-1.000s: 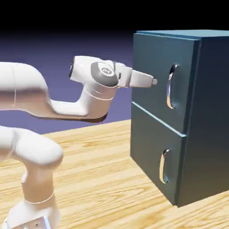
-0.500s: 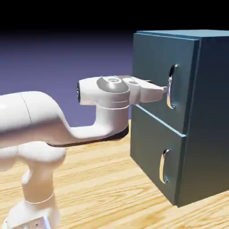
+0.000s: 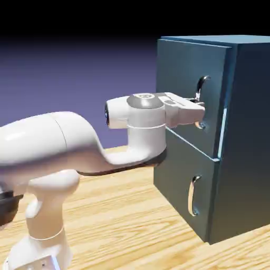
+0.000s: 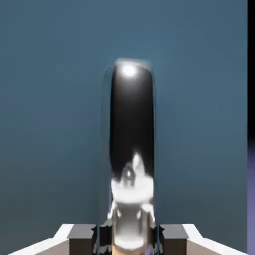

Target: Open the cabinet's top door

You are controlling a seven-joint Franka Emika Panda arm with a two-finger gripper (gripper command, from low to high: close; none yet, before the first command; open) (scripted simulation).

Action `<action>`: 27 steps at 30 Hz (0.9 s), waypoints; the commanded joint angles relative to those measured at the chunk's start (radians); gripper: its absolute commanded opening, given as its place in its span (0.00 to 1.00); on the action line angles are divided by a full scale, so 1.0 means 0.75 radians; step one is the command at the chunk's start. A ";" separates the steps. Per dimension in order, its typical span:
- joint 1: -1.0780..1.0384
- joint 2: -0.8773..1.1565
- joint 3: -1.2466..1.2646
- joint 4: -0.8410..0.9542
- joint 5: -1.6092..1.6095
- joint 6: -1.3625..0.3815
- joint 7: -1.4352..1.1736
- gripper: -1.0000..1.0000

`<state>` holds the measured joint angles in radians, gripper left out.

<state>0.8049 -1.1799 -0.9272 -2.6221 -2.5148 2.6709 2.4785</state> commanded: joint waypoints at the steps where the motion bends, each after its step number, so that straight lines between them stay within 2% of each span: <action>1: -0.048 -0.012 0.045 -0.045 0.036 -0.035 0.000 0.00; 13: -0.427 -0.243 0.625 -0.449 0.600 -0.400 -0.078 0.00; 27: -0.414 -0.393 1.301 -0.579 1.315 -0.822 -0.147 0.00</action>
<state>0.4942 -1.4745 0.0483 -3.0561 -1.5286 2.0556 2.3686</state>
